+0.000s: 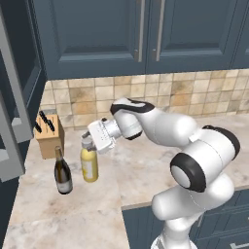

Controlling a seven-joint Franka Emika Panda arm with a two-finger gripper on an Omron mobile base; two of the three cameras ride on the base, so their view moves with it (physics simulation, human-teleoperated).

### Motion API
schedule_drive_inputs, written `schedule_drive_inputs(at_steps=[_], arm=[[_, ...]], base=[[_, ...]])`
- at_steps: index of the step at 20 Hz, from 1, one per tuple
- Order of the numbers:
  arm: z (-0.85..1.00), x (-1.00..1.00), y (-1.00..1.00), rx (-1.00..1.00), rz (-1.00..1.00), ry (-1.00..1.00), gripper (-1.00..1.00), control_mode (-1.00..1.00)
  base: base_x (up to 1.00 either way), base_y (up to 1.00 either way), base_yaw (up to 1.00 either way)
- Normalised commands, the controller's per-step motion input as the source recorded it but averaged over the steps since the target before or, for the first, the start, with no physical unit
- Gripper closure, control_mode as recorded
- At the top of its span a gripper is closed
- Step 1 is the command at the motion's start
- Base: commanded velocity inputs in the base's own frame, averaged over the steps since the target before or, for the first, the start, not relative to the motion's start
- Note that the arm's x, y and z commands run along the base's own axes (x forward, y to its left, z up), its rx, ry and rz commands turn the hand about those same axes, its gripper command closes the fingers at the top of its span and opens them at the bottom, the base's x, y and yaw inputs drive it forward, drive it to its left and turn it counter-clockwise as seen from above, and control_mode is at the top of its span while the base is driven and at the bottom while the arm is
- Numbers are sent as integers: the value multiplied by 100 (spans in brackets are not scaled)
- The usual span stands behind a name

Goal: Place the drinks on the dining counter in a tight cluster.

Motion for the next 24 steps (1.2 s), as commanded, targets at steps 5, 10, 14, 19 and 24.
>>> schedule_drive_inputs(at_steps=[5,10,14,19,24], arm=[[-7,-10,4,0,0,0,100,-100],[-9,-17,0,0,0,2,100,-100],[17,-24,-29,0,0,0,100,-100],[46,-23,-38,0,0,9,100,-100],[45,-24,-48,0,0,4,100,-100]], base=[[0,0,0],[0,0,0],[0,0,0],[0,0,0],[0,0,0]])
